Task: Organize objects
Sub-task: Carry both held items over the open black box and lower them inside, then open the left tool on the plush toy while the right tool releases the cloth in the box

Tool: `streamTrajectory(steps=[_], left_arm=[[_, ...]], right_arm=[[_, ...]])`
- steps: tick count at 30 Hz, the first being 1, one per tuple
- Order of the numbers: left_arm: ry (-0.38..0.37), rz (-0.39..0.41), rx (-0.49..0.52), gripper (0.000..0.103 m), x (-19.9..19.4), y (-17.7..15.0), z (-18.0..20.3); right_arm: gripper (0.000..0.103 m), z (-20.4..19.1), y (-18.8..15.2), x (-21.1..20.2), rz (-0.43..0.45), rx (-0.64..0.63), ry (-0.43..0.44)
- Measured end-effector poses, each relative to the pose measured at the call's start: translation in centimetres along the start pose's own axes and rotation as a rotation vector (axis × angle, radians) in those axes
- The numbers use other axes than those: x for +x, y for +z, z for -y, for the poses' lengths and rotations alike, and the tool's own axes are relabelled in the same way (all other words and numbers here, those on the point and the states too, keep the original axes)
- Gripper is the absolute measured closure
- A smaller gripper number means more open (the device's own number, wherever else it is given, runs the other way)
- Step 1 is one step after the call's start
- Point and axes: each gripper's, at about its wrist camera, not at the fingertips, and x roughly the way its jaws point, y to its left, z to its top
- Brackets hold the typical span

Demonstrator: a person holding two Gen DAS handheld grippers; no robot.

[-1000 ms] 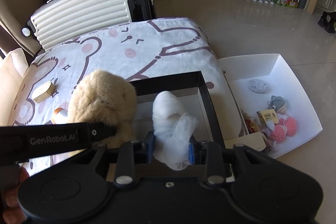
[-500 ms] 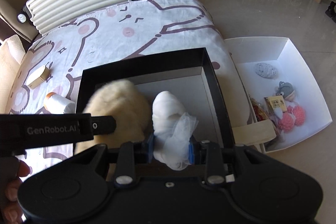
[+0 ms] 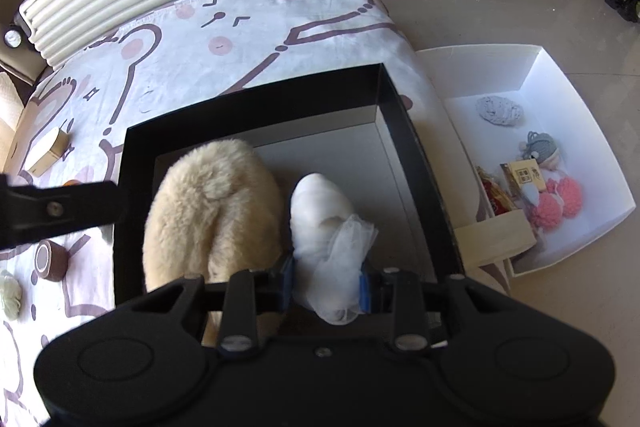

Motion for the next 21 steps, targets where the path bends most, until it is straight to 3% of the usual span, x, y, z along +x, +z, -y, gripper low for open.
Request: streamTrajectory(steps=[9,16,19,21], left_arm=[[0.047,-0.07,-0.018,0.041,1.5,-0.5,-2.6],[0.034,-0.077,-0.004,0.041,1.7,-0.7,-1.9],[0.022,-0.07,0.009,0.041,1.6,-0.6,-1.1],[0.013,-0.064,0.023,0.041,1.4,-0.6,-0.5]], right_arm=[[0.071,-3.7,0.3,0.9,-0.007,-0.104,0.063],[0.07,-2.1,-0.2,1.1,-0.081,-0.047,0.033],[0.064,-1.4,-0.4,0.6,-0.096,-0.025,0.03],[0.052,-1.2,-0.5,0.0,-0.09,-0.027,0.025]])
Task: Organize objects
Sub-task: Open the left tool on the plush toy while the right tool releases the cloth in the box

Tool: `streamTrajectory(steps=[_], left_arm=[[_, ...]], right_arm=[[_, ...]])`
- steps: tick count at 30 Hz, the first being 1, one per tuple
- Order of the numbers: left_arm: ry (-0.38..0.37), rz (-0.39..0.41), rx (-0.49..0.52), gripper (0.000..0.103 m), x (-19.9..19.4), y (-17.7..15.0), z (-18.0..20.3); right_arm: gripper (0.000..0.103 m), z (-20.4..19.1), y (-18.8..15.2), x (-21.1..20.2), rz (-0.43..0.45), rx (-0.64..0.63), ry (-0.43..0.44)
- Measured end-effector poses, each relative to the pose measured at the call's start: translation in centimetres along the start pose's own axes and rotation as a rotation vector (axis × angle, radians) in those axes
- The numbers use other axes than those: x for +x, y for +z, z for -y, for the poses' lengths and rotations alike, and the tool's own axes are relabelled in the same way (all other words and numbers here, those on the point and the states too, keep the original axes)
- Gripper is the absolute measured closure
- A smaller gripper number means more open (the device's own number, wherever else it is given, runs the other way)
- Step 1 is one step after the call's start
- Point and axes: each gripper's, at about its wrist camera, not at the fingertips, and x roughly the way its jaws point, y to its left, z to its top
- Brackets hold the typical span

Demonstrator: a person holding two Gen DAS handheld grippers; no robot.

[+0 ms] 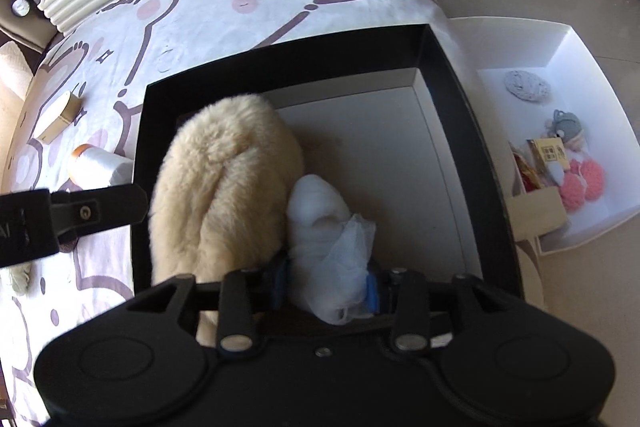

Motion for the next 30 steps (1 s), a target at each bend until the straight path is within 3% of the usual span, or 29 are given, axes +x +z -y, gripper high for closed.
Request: streamTrajectory(steps=[12,13,15,22,27,30], left_arm=[[-0.004,-0.002,0.038,0.041,-0.4,-0.3,1.7],[0.001,-0.004,0.041,0.041,-0.4,-0.4,1.7],[0.012,-0.009,0.054,0.041,-0.5,-0.5,1.8],[0.058,-0.017,0.063,0.041,-0.8,-0.9,1.5],[0.116,-0.015,0.066,0.019,-1.3,-1.2,1.2],[0.141,-0.017,0.056,0.011,-1.5,-1.4,1.0]], right_arm=[[0.047,1.2,0.0,-3.5,0.091,0.026,-0.037],[0.045,1.2,0.0,-3.7,0.097,0.025,-0.045],[0.031,1.1,-0.1,-4.0,0.111,0.016,-0.056],[0.021,1.1,-0.4,-5.9,0.153,0.014,-0.094],[0.006,1.1,-0.8,-7.0,0.175,0.025,-0.146],[0.003,1.5,-1.0,-7.5,0.182,0.044,-0.16]])
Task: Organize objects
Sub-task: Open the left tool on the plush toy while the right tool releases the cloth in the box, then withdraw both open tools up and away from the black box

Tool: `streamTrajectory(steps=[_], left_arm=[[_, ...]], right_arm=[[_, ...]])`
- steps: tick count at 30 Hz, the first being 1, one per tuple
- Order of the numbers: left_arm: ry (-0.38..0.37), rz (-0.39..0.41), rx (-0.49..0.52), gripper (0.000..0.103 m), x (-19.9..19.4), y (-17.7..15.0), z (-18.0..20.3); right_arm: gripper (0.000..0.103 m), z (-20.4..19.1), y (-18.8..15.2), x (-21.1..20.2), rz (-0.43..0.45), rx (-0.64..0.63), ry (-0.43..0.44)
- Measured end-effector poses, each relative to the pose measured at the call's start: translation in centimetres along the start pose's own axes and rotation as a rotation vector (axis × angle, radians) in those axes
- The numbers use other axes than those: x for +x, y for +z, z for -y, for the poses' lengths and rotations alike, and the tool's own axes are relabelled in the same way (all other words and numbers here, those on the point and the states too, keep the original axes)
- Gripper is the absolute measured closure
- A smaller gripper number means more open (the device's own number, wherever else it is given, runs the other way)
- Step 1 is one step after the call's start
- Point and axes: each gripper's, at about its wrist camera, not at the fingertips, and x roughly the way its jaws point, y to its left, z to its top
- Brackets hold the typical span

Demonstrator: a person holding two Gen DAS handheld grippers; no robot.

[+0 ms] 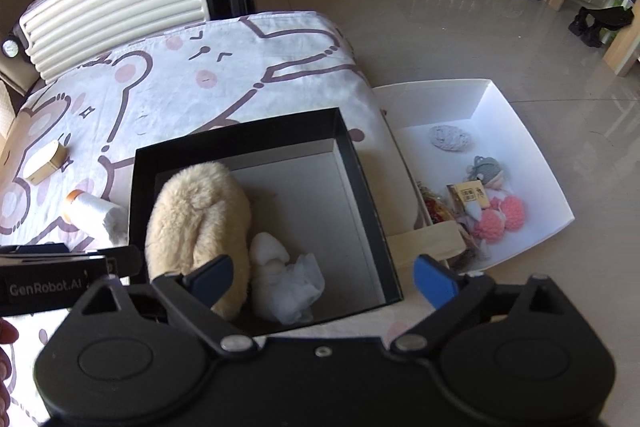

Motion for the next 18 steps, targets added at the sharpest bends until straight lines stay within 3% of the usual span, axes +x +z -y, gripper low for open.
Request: streamTrajectory(steps=[6,18], left_arm=[[0.049,-0.007,0.015,0.001,-0.3,-0.5,-0.2],[0.117,-0.024,0.027,0.0,-0.7,-1.3,-0.4]], right_arm=[[0.0,0.5,-0.3,-0.9,0.017,0.006,-0.039],[0.0,0.9,-1.1,-2.3,0.022,-0.004,-0.058]])
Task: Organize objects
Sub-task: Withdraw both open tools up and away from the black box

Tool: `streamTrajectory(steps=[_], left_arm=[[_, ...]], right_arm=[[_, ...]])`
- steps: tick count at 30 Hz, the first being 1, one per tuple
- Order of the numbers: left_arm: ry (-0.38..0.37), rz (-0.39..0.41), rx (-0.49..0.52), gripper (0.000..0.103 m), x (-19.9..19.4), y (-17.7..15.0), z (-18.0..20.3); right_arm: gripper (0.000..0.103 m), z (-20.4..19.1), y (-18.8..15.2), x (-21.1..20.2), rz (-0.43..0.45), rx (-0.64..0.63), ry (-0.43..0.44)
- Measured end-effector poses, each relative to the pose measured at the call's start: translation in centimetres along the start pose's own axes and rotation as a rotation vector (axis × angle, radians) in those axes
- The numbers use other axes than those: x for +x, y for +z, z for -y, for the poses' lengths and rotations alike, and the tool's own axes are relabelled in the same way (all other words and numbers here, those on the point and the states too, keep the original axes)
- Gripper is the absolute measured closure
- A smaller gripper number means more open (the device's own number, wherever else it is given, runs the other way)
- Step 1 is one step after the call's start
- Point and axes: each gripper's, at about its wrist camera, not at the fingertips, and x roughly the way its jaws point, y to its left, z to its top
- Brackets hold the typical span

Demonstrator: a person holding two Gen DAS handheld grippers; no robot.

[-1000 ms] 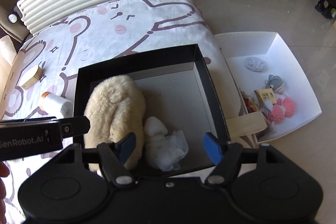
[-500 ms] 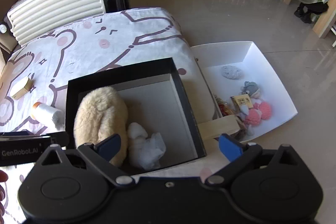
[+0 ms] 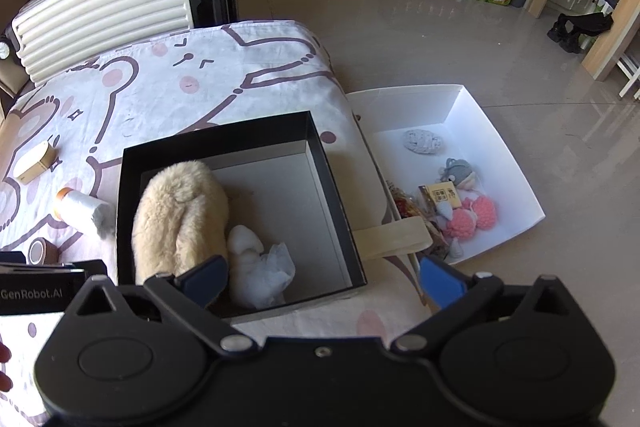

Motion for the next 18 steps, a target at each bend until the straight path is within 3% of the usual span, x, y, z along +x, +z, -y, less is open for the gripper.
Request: streamTrajectory(steps=[18], left_arm=[[0.031,0.024,-0.012,0.0,-1.8,-1.2,-0.1]], right_arm=[[0.0,1.6,-1.2,-2.1,0.014,0.017,-0.017]])
